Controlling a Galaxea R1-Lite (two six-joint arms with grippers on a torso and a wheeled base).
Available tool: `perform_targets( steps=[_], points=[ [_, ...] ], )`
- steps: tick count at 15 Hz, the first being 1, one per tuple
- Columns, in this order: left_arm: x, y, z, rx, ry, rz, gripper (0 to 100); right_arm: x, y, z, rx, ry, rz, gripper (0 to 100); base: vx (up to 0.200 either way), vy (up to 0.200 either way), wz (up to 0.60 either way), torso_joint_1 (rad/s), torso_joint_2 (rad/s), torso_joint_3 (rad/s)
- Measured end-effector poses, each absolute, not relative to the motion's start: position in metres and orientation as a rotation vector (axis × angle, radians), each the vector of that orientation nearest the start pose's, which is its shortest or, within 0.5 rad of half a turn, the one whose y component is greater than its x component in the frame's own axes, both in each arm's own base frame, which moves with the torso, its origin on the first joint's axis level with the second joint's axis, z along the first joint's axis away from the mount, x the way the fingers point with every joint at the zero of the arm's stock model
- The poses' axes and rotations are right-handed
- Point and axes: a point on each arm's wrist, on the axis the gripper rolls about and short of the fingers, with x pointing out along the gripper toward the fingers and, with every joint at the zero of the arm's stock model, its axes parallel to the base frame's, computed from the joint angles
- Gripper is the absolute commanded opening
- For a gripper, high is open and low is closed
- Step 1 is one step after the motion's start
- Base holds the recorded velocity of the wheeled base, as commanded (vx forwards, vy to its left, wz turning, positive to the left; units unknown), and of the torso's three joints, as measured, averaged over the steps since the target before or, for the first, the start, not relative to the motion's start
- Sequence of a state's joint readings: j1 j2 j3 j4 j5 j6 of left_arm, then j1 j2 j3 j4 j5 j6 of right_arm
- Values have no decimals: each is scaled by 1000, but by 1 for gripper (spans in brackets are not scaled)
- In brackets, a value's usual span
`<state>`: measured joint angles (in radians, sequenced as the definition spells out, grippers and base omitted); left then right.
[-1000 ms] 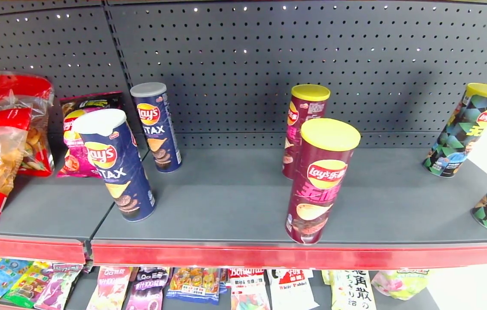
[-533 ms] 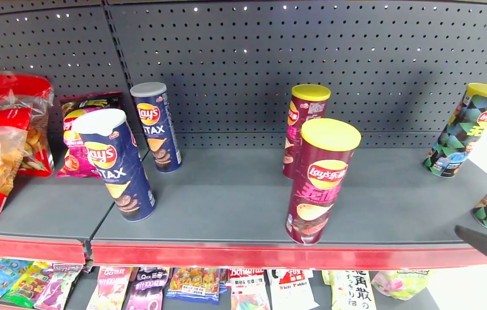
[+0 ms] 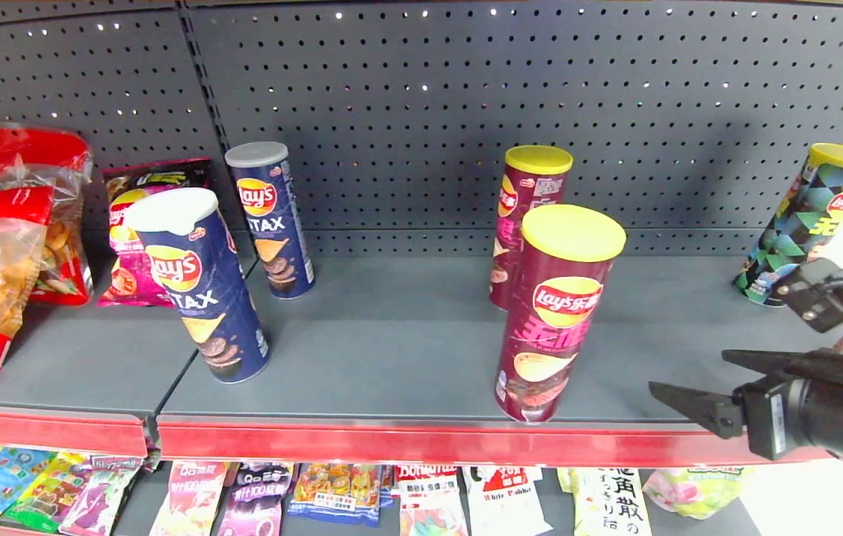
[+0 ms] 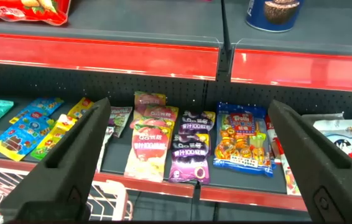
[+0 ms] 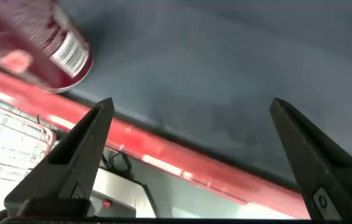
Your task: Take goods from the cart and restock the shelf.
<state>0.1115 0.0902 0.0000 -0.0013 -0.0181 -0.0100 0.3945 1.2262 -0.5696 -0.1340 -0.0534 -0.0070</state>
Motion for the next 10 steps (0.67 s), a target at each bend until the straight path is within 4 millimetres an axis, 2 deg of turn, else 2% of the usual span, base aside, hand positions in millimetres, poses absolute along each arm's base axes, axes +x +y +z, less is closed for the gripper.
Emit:
perform_targets(
  steps=[4, 10],
  points=[
    [-16, -2, 77, -16, 88, 93, 100, 191, 79, 174, -141, 567, 334, 100, 0, 0, 0, 0, 0, 0],
    [-16, -2, 77, -16, 89, 93, 100, 211, 92, 164, -159, 621, 349, 100, 0, 0, 0, 0, 0, 0]
  ],
)
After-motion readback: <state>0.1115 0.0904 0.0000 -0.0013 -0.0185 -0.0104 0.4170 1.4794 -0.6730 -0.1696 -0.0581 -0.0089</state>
